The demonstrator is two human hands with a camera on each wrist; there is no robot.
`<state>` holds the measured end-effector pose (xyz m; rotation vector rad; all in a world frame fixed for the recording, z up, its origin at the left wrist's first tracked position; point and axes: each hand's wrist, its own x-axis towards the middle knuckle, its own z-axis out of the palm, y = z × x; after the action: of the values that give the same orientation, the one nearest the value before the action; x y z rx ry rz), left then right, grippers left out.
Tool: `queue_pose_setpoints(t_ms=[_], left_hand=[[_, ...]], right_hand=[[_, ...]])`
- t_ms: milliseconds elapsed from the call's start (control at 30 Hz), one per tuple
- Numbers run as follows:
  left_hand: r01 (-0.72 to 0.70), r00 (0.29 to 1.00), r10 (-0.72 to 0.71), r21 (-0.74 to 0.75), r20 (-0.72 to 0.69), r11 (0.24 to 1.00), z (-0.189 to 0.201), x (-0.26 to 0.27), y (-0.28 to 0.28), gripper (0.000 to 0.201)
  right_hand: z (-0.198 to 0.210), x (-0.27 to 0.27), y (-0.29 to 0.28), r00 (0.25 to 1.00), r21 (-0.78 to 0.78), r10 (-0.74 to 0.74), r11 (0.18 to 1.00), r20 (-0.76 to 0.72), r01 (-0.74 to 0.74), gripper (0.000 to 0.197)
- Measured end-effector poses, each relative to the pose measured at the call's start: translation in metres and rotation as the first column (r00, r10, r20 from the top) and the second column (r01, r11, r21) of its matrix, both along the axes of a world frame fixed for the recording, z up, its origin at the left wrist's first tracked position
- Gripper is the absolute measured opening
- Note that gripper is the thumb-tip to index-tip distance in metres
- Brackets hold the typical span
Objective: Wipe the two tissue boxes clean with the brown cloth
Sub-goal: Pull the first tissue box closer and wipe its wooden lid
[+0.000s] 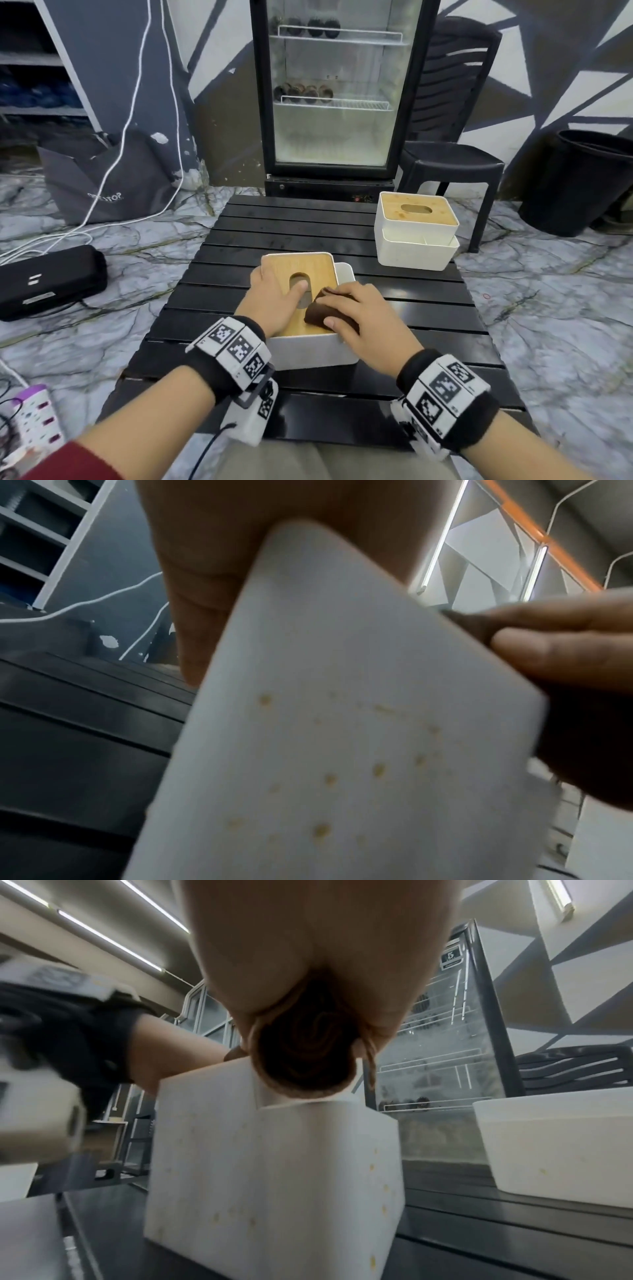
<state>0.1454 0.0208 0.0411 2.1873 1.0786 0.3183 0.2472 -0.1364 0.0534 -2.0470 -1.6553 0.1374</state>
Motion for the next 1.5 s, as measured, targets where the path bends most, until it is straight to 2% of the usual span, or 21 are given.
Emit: queue_pose_setpoints(t_ms=[67, 200, 300, 833, 1200, 1300, 1400, 1500], left_hand=[[0.052, 0.997, -0.048, 0.069, -0.06, 0.996, -0.001, 0.003, 0.003, 0.077], [0.285, 0.956, -0.272, 0.137, -0.107, 0.949, 0.004, 0.008, 0.013, 0.062], [0.354, 0.934, -0.336, 0.174, -0.125, 0.919, 0.004, 0.01, 0.016, 0.058], [0.343, 0.937, -0.321, 0.191, -0.138, 0.92, -0.004, 0.013, 0.019, 0.058], [0.346, 0.935, -0.317, 0.203, -0.161, 0.916, -0.004, 0.013, 0.019, 0.054], [0.34, 0.936, -0.309, 0.2, -0.168, 0.919, -0.005, 0.012, 0.02, 0.054], [0.337, 0.937, -0.309, 0.185, -0.165, 0.923, -0.005, 0.012, 0.02, 0.055], [0.339, 0.936, -0.311, 0.18, -0.167, 0.923, -0.005, 0.013, 0.02, 0.055]], right_hand=[[-0.003, -0.007, -0.002, 0.999, 0.023, 0.024, 0.999, 0.036, -0.024, 0.031], [-0.007, -0.019, -0.007, 0.993, 0.037, 0.068, 0.997, 0.098, -0.071, 0.034], [-0.007, -0.017, -0.006, 0.994, 0.054, 0.067, 0.996, 0.087, -0.072, 0.035], [-0.009, 0.051, 0.032, 0.99, 0.041, -0.138, 0.99, 0.019, 0.138, 0.032], [-0.002, 0.053, 0.036, 0.984, -0.013, -0.176, 0.984, -0.001, 0.176, 0.031], [0.004, 0.04, 0.027, 0.989, 0.024, -0.146, 0.989, -0.013, 0.146, 0.032], [0.005, 0.016, 0.009, 0.999, 0.044, -0.047, 0.998, -0.009, 0.047, 0.033], [0.002, -0.006, -0.006, 0.999, 0.003, 0.029, 1.0, 0.041, -0.029, 0.036]])
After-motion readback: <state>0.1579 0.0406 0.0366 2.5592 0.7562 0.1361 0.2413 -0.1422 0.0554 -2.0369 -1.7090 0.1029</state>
